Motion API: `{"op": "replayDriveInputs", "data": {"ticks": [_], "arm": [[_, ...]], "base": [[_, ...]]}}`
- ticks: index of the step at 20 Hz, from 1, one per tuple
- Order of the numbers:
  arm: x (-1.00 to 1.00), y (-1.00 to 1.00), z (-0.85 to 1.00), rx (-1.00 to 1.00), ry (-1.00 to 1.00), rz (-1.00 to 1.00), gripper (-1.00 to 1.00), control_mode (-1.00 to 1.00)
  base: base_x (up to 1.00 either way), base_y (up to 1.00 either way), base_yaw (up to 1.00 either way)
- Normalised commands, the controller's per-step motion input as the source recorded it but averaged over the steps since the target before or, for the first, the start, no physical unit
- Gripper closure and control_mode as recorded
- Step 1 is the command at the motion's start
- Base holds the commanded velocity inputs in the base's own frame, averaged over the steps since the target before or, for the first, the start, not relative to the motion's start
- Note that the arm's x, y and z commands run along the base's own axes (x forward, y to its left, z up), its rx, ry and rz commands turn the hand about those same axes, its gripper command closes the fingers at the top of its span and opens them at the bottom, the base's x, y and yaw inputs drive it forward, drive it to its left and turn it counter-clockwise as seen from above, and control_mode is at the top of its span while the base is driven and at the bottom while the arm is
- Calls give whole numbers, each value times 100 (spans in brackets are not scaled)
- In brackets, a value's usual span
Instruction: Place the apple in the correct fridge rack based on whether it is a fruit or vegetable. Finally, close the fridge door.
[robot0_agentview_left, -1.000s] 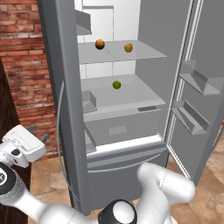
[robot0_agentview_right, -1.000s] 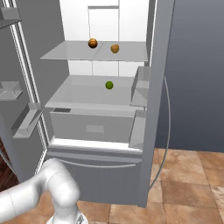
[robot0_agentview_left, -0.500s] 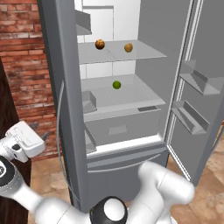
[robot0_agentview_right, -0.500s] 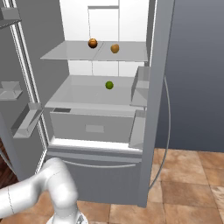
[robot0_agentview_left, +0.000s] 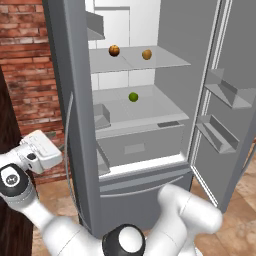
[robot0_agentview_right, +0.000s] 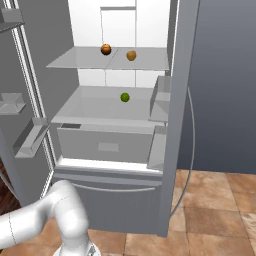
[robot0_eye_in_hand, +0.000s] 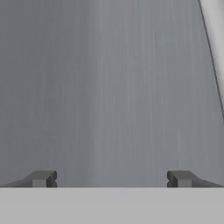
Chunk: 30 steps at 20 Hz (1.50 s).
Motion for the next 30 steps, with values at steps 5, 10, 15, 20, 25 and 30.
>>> {"op": "replayDriveInputs", "data": {"ticks": [5, 10, 15, 20, 25, 30], "arm": [[31, -50, 0, 4, 0, 0, -100, -100], [20, -58, 0, 6, 0, 1, -100, -100], [22, -65, 0, 9, 0, 1, -100, -100], [26, -68, 0, 8, 0, 2, -100, -100], [32, -67, 0, 7, 0, 2, -100, -100], [38, -61, 1, 4, 0, 4, -100, -100]], "base": [[0, 0, 0], [0, 0, 0], [0, 0, 0], [0, 0, 0], [0, 0, 0], [0, 0, 0]]}}
